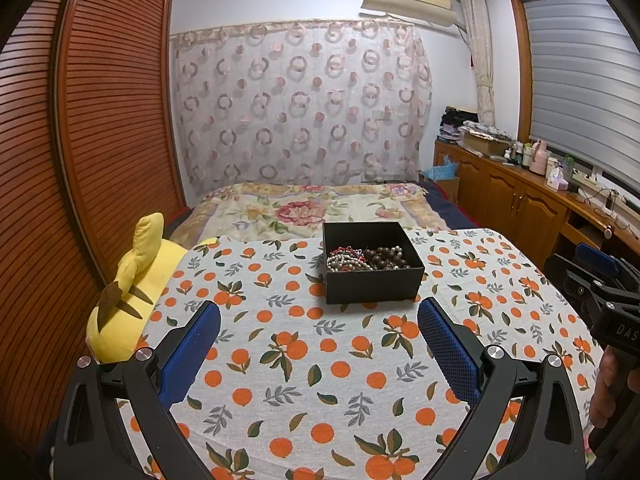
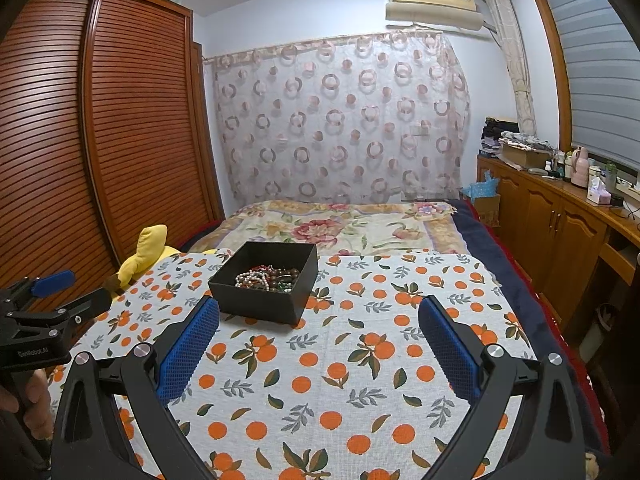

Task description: Organize jewelry

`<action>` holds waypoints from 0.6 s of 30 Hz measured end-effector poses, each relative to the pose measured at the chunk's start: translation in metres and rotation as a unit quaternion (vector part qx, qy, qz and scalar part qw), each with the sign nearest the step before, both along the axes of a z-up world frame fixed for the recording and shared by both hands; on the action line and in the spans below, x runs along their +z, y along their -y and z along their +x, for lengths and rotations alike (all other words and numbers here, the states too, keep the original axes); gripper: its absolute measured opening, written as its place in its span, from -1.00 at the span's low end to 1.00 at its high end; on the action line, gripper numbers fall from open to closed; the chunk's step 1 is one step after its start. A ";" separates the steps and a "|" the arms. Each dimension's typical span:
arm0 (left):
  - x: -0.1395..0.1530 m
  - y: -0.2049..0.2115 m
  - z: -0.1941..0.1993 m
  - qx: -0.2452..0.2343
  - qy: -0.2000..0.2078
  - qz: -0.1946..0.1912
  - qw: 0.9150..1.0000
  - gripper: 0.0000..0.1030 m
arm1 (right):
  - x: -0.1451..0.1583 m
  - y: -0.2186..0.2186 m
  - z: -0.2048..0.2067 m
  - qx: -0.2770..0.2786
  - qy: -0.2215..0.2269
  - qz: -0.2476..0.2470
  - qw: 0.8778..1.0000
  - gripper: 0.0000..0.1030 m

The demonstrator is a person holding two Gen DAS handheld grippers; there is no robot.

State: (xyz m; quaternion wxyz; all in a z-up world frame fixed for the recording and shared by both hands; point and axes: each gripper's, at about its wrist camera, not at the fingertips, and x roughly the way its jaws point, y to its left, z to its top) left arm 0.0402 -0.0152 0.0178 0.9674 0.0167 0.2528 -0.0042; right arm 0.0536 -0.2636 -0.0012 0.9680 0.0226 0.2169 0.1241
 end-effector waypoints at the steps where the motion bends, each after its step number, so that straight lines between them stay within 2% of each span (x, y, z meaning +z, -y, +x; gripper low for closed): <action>1: 0.000 0.000 0.000 0.000 0.000 0.000 1.000 0.85 | 0.000 0.000 0.000 0.000 0.000 0.001 1.000 0.95; 18: -0.001 -0.001 0.000 -0.002 0.001 0.000 1.000 0.85 | -0.001 0.001 0.000 0.000 0.001 0.001 1.000 0.95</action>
